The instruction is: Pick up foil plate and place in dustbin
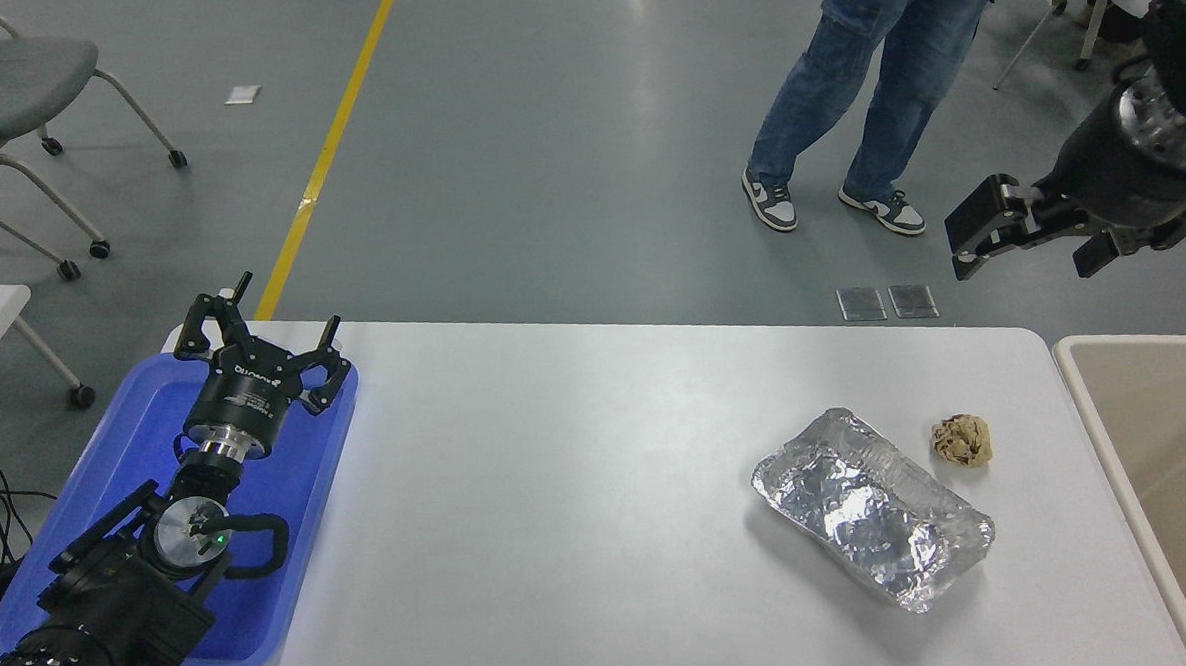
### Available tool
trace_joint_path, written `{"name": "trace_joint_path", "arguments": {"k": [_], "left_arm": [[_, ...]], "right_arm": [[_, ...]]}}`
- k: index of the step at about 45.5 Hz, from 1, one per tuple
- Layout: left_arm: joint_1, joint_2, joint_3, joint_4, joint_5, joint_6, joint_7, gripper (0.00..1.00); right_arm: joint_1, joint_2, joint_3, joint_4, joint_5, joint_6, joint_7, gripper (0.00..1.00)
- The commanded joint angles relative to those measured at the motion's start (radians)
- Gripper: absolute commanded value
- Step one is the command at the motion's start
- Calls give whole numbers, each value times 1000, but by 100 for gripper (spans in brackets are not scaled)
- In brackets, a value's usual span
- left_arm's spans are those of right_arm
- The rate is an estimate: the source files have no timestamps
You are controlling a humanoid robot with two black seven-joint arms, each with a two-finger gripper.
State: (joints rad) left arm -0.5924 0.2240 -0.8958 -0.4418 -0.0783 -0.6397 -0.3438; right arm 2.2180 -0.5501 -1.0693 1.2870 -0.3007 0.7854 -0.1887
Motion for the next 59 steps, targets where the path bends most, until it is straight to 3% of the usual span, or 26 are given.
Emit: {"name": "trace_joint_path", "arguments": {"k": [1, 59], "left_arm": [[-1, 0, 0, 0, 0, 0, 0, 100], [-1, 0, 0, 0, 0, 0, 0, 100]], "right_arm": [[-3, -1, 0, -2, 0, 0, 0, 100], [-121, -31, -17, -77, 35, 0, 6, 100]]}}
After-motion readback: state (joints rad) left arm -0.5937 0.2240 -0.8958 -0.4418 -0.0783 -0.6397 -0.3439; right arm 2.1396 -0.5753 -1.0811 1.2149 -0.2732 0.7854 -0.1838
